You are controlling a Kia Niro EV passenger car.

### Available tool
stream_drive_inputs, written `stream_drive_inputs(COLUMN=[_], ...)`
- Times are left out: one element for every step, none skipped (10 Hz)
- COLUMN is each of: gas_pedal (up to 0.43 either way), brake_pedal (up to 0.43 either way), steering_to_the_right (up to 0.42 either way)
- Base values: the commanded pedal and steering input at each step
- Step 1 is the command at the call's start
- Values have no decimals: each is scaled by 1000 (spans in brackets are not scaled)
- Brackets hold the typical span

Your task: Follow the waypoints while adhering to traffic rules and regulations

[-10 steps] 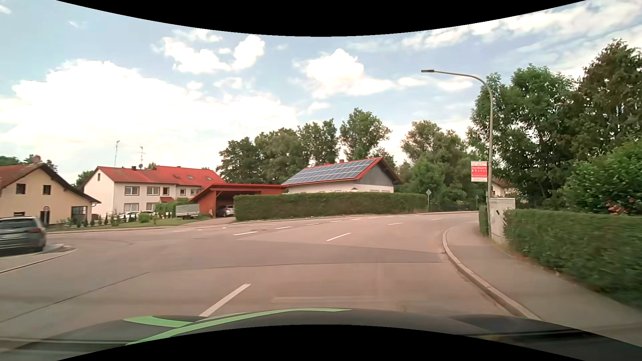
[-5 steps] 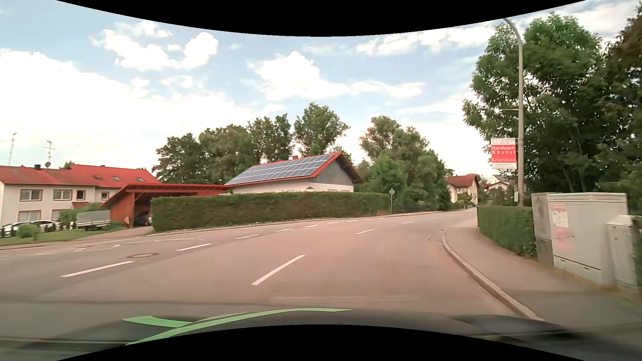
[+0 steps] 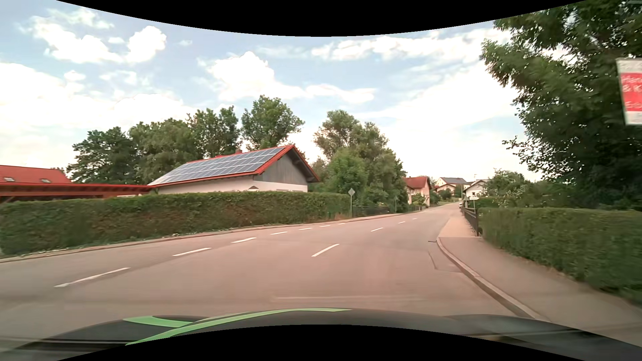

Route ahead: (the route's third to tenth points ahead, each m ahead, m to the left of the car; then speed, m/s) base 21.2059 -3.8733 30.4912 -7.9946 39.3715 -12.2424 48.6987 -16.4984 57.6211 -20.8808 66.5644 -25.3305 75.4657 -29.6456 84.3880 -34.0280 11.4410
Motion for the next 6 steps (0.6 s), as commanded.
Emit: stream_drive_inputs(gas_pedal=[98, 118, 118, 130, 138, 138], brake_pedal=[0, 0, 0, 0, 0, 0], steering_to_the_right=[134, 134, 132, 130, 128, 126])
